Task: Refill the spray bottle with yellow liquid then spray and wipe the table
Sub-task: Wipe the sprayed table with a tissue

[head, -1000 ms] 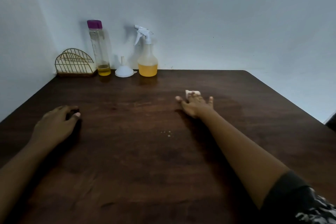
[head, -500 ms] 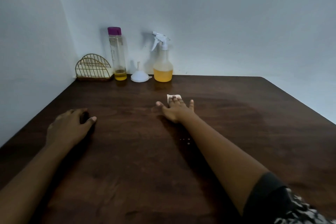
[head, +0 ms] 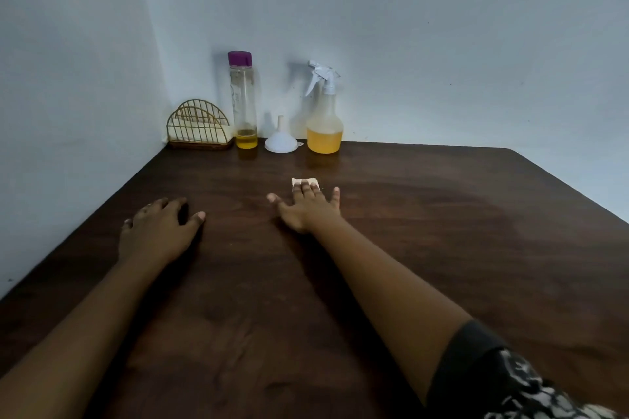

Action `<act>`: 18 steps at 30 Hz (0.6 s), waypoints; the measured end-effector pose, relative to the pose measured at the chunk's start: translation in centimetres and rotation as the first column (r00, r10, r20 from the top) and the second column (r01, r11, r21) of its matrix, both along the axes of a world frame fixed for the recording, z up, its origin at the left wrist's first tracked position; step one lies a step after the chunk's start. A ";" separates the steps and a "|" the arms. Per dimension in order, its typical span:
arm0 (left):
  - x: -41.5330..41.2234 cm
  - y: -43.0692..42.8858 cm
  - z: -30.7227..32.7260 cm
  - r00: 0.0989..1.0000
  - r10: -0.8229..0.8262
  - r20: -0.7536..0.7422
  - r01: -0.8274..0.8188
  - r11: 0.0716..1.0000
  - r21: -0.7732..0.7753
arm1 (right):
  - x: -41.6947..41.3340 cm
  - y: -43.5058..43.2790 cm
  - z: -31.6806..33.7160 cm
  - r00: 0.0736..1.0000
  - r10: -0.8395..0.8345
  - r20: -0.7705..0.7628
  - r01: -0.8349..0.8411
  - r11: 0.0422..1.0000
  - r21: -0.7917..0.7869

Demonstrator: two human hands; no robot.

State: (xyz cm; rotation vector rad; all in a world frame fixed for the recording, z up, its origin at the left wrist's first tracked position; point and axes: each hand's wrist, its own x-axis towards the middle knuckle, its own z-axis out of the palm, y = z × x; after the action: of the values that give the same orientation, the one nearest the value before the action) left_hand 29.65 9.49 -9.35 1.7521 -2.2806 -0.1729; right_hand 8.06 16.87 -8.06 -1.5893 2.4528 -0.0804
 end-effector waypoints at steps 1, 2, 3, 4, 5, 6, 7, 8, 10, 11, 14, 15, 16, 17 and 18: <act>0.0 0.0 0.0 1.000 -0.002 0.000 0.002 1.000 0.002 | -1.2 0.5 0.1 1.000 -0.013 0.006 0.013 1.000 -0.003; 0.1 0.0 0.0 1.000 -0.005 0.001 0.005 1.000 0.001 | -2.9 1.4 0.2 0.998 -0.056 0.003 0.056 0.998 -0.009; 0.1 0.0 0.0 1.000 -0.006 0.003 0.006 1.000 0.000 | -4.9 2.5 0.2 0.993 -0.122 -0.006 0.122 0.992 -0.015; 0.0 0.0 0.0 1.000 -0.008 0.004 0.008 1.000 -0.001 | -6.8 3.8 0.3 0.980 -0.200 -0.014 0.199 0.980 -0.015; 0.0 0.0 -0.1 1.000 -0.009 0.005 0.009 1.000 -0.001 | -8.4 5.0 0.4 0.962 -0.271 -0.015 0.271 0.962 -0.004; -0.1 0.0 0.0 1.000 -0.008 0.008 0.008 1.000 0.002 | -9.4 5.9 0.6 0.944 -0.329 -0.010 0.329 0.944 0.018; -0.2 0.0 0.0 1.000 -0.008 0.014 0.008 1.000 0.009 | -9.6 6.3 0.8 0.930 -0.367 -0.009 0.367 0.929 0.039; -0.3 0.1 0.0 1.000 -0.008 0.019 0.008 1.000 0.016 | -9.2 6.2 0.9 0.923 -0.385 -0.016 0.386 0.921 0.052; -0.3 0.1 0.0 1.000 -0.008 0.019 0.007 1.000 0.024 | -6.4 4.4 0.7 0.936 -0.351 -0.027 0.352 0.935 0.037; -0.3 0.1 0.0 1.000 -0.007 0.019 0.006 1.000 0.025 | -4.4 3.1 0.5 0.956 -0.291 -0.030 0.291 0.956 0.017; -0.2 0.1 0.0 1.000 -0.005 0.030 0.004 1.000 0.017 | 2.6 0.3 0.2 0.999 -0.043 -0.030 0.042 0.999 -0.019; -0.2 0.1 0.0 0.999 -0.005 0.032 0.004 1.000 0.016 | 4.0 0.1 0.3 1.000 0.020 -0.021 -0.020 1.000 -0.012; -0.2 0.1 0.1 0.999 -0.004 0.033 0.004 1.000 0.015 | 4.7 0.2 0.4 0.998 0.059 -0.008 -0.059 0.998 -0.003; -0.2 0.1 0.0 0.999 -0.006 0.034 0.005 1.000 0.015 | 4.4 0.6 0.4 0.997 0.074 0.002 -0.074 0.997 -0.005; -0.2 0.1 0.1 0.999 -0.010 0.034 0.010 1.000 0.015 | 3.4 1.4 0.3 0.998 0.063 0.005 -0.063 0.998 -0.014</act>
State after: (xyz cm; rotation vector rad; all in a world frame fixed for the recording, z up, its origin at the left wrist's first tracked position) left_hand 29.48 9.59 -9.30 1.7642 -2.3175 -0.1634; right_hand 11.47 18.29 -7.73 -1.6690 2.4007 -0.0921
